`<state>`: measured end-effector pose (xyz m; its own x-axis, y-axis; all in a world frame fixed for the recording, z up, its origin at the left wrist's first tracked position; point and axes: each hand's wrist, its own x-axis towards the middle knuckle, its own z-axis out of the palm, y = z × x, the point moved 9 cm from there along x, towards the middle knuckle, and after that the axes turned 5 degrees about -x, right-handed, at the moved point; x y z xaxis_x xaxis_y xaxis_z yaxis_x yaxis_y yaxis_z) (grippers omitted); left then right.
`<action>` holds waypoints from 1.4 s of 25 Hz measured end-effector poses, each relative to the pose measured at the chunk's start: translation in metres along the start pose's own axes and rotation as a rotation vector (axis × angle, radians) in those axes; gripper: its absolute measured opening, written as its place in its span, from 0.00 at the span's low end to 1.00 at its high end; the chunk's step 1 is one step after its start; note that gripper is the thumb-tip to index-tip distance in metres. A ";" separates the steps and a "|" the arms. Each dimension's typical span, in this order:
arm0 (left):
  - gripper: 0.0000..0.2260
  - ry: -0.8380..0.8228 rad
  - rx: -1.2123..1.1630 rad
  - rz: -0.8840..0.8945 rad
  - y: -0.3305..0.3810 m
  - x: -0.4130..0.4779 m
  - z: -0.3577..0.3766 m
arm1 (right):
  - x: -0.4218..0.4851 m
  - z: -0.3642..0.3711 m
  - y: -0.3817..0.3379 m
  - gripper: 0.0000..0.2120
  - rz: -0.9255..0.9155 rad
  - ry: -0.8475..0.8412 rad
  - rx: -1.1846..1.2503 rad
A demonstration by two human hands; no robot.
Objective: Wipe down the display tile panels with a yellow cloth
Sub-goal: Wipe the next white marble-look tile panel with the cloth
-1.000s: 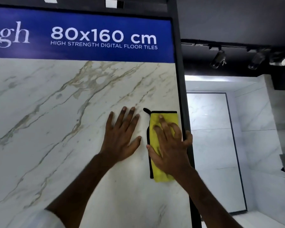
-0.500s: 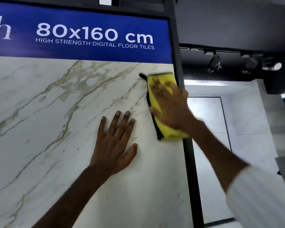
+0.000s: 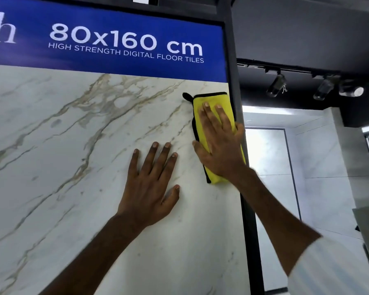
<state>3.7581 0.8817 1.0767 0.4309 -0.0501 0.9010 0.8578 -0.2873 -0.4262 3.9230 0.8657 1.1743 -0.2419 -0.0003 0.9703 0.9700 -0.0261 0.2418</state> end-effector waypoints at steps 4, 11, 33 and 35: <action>0.33 -0.002 -0.011 0.014 -0.001 -0.001 0.002 | 0.084 -0.003 0.025 0.41 0.079 -0.100 0.011; 0.31 0.011 -0.123 0.029 0.003 -0.009 -0.007 | -0.013 -0.009 0.001 0.37 0.051 0.050 -0.016; 0.33 -0.130 -0.170 0.076 0.088 -0.155 0.011 | -0.323 -0.015 -0.083 0.37 0.107 -0.122 0.007; 0.29 -0.131 -0.247 0.017 0.095 -0.184 0.006 | -0.275 -0.016 -0.068 0.35 0.153 -0.101 0.014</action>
<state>3.7621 0.8699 0.8704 0.4906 0.0625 0.8692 0.7629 -0.5129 -0.3937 3.9228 0.8519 0.8907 -0.0887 0.0971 0.9913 0.9957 -0.0193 0.0910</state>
